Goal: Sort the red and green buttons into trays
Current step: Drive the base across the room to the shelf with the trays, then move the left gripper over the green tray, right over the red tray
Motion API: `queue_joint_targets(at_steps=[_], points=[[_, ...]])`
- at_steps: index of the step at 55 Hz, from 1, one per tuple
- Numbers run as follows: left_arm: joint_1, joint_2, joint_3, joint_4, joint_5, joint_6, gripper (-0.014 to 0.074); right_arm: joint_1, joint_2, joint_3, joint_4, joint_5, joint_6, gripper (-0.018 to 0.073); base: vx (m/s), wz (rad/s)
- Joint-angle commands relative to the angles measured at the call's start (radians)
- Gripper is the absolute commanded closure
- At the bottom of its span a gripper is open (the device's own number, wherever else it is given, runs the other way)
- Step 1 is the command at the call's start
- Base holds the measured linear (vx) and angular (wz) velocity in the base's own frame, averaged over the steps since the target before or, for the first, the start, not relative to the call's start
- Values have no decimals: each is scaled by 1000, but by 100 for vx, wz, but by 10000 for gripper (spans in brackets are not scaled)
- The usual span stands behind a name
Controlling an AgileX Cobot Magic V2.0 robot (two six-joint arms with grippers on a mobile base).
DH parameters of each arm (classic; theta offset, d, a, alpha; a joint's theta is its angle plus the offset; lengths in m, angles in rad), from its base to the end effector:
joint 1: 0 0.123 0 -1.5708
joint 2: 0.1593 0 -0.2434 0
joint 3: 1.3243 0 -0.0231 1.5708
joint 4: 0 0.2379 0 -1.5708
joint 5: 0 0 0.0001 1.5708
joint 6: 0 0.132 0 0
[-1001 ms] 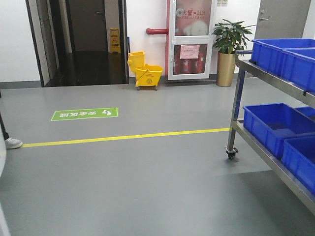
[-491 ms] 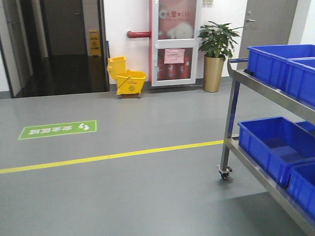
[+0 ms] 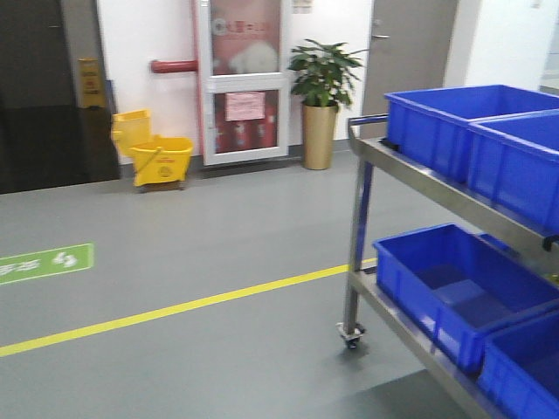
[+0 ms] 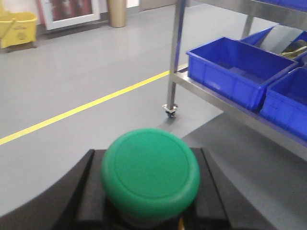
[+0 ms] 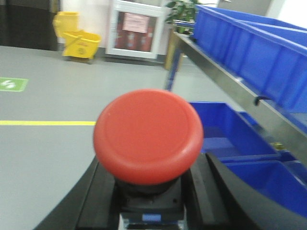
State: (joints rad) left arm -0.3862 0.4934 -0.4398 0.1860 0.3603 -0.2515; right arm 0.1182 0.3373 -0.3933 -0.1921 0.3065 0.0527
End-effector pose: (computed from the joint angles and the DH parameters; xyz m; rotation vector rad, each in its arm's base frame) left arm 0.1594 -0.0555 0.2603 0.2480 1.8828 -0.2542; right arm 0.1482 0.0099 0.2749 -0.1723 1.7203 -0.0590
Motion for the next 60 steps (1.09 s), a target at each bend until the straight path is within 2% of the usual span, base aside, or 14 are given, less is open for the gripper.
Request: queue_joint_targets(at_steps=[1,31,60], points=[[-4,-1,-32,-1,-86,-2,596,0,9,-36,-8,-90,-10,569,47,-45],[-4,-1,-32,-1,-86,-2,596,0,9,-36,-8,-90,-10,569,40,-68],[-4,-1,-32,-1,-86,-2,596,0,9,-36,-8,-90,-10,569,23,-73]])
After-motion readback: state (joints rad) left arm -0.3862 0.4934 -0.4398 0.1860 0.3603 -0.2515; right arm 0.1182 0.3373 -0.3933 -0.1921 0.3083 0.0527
